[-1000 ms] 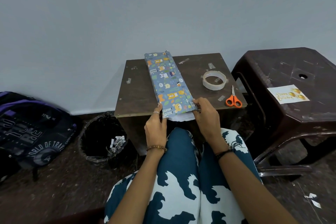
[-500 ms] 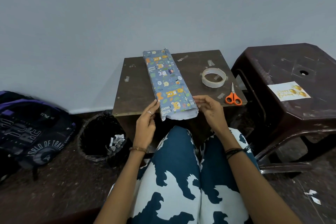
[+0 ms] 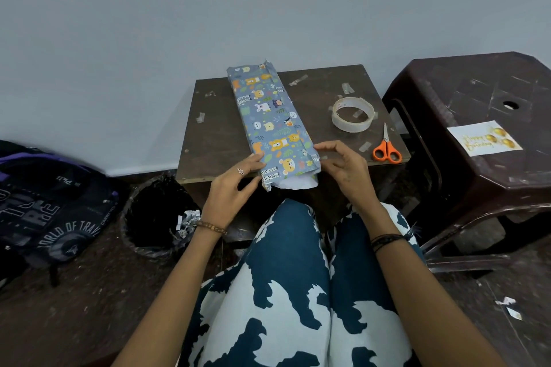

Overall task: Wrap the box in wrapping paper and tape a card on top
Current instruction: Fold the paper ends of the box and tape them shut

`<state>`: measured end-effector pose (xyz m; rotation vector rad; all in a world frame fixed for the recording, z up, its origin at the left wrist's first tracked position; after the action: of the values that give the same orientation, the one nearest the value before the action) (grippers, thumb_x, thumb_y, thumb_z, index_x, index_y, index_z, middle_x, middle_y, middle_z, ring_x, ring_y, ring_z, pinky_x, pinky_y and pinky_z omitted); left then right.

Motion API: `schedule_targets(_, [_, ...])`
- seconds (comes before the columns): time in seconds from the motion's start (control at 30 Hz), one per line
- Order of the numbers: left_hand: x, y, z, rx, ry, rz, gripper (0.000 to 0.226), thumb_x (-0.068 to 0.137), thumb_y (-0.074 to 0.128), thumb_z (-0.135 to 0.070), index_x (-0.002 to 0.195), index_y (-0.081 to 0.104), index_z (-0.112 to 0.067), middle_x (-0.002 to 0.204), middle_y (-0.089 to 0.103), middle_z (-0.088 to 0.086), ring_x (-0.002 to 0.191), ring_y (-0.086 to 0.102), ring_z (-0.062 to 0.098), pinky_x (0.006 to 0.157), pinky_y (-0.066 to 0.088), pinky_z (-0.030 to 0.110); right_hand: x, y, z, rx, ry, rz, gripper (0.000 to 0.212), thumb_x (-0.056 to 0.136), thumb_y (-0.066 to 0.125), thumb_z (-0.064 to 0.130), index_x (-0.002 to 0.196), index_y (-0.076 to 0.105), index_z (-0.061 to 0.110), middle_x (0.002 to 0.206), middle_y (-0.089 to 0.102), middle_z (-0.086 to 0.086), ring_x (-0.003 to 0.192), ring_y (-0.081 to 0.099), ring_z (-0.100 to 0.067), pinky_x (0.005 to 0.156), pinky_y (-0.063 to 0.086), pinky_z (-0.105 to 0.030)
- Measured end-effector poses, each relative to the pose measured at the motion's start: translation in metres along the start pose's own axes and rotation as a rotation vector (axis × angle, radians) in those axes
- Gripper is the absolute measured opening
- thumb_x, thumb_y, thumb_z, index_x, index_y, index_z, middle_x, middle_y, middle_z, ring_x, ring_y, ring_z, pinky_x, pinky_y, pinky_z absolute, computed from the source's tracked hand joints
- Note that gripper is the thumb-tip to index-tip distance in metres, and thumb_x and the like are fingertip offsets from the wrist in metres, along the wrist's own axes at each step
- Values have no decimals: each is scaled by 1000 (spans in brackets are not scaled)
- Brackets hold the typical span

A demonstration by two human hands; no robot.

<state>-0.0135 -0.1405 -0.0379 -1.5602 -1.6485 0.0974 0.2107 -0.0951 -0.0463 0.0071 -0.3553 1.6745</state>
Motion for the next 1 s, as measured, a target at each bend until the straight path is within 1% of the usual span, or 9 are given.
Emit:
schedule_targets(0.1, [-1, 1, -5, 67, 92, -2, 23, 86, 60, -8, 108, 65, -10, 123, 59, -2, 118, 53, 8, 102, 41, 23, 2, 2, -3, -7, 7, 10, 28, 85, 61, -5, 109, 62, 8, 116, 63, -3, 93, 67, -12, 84, 54, -25])
schedule_targets(0.2, [0, 1, -6, 79, 117, -8, 23, 87, 56, -12, 109, 62, -15, 122, 58, -3, 117, 54, 9, 102, 41, 22, 2, 1, -4, -22, 4, -6, 27, 84, 64, -2, 107, 62, 14, 116, 63, -3, 92, 68, -12, 83, 54, -29])
schedule_targets(0.27, [0, 0, -6, 83, 131, -8, 23, 86, 57, -13, 108, 64, -12, 121, 59, -2, 116, 55, 10, 102, 42, 23, 2, 2, -4, -20, 9, -3, 28, 85, 64, -1, 106, 62, 17, 116, 62, -4, 92, 68, -11, 81, 54, -29])
schedule_targets(0.37, [0, 1, -6, 98, 157, -11, 22, 86, 59, -13, 106, 65, -9, 121, 60, 0, 116, 55, 12, 103, 41, 23, 2, 2, -3, -9, 9, 7, 27, 85, 66, 2, 104, 62, 20, 117, 62, -3, 95, 68, -11, 82, 55, -29])
schedule_targets(0.57, [0, 6, -5, 87, 108, -94, 14, 84, 63, -9, 95, 69, -5, 112, 63, 1, 110, 58, 13, 100, 42, 21, 1, 2, -1, -25, 11, 3, 30, 85, 65, 1, 102, 61, 25, 117, 62, 0, 95, 67, -7, 82, 55, -30])
schedule_targets(0.63, [-1, 7, -4, 81, 93, -111, 13, 85, 62, -9, 94, 70, -5, 111, 63, 1, 109, 58, 13, 99, 42, 21, 1, 3, -1, -33, 11, 4, 30, 85, 65, 1, 101, 61, 27, 116, 62, 1, 96, 67, -6, 83, 56, -33])
schedule_targets(0.8, [-6, 8, -5, 65, 56, -154, 17, 88, 55, -12, 91, 72, -7, 108, 65, 6, 109, 58, 16, 96, 42, 20, 2, 3, -6, -16, 9, 13, 28, 85, 62, 3, 90, 62, 30, 111, 63, -4, 93, 68, -15, 83, 52, -53])
schedule_targets(0.87, [-7, 9, -6, 88, 63, -164, 18, 89, 55, -12, 90, 72, -9, 106, 65, 7, 110, 58, 15, 95, 43, 20, 3, 4, -8, 14, 8, 20, 29, 83, 60, 3, 87, 63, 31, 111, 61, -6, 93, 68, -20, 84, 51, -56])
schedule_targets(1.0, [-6, 10, -5, 86, 83, -160, 17, 89, 55, -11, 92, 71, -15, 106, 64, 5, 111, 58, 16, 94, 46, 21, 4, 3, -11, 53, 5, 26, 40, 84, 57, -5, 82, 64, 35, 111, 59, -12, 94, 67, -25, 80, 52, -57])
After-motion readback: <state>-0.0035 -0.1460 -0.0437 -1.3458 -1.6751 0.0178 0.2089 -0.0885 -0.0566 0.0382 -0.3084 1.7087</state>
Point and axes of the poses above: each hand's wrist, its own x-axis towards the middle knuckle, its own y-axis out of the palm, z = x × y, the point moved 5 cm from there along x, towards the middle knuckle
